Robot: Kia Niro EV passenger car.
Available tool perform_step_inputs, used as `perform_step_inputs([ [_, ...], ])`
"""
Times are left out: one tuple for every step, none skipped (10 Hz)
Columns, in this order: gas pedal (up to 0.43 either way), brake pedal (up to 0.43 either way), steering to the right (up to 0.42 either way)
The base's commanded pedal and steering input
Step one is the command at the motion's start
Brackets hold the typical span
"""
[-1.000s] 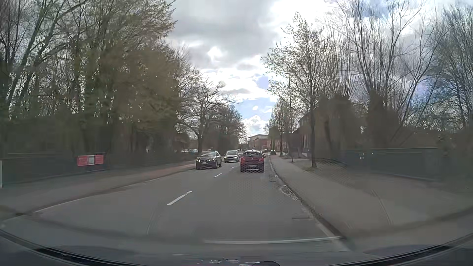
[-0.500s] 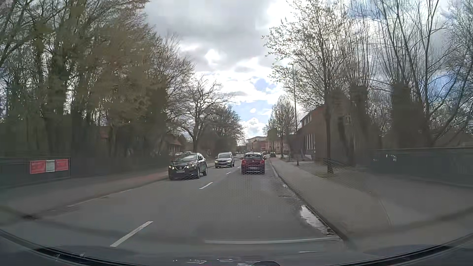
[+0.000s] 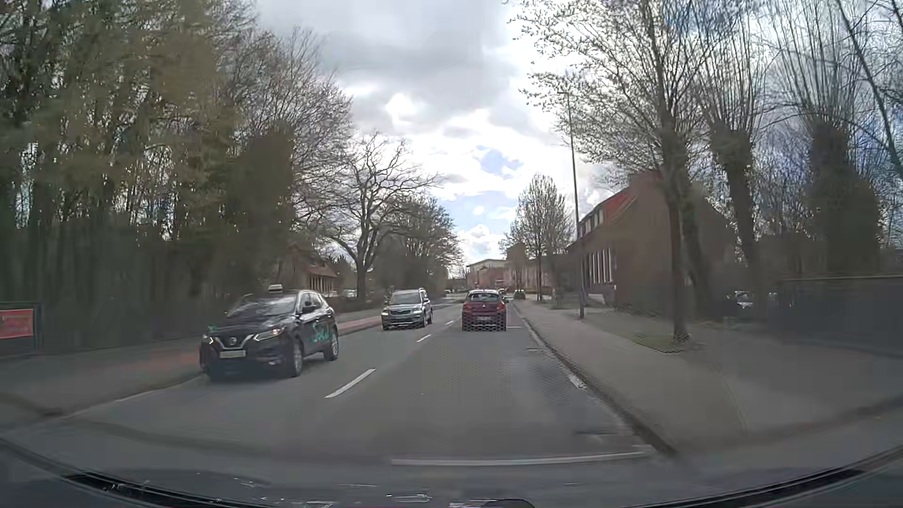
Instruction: Follow the waypoints while adhering to traffic rules and regulations
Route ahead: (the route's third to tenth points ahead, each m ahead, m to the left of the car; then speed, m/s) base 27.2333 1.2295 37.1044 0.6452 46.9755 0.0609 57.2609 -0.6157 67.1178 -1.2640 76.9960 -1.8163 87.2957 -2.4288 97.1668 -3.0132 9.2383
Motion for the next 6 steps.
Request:
perform_step_inputs([
  [0.138, 0.0, 0.005],
  [0.138, 0.0, 0.005],
  [0.138, 0.0, 0.005],
  [0.138, 0.0, 0.006],
  [0.13, 0.0, 0.006],
  [0.13, 0.0, 0.005],
])
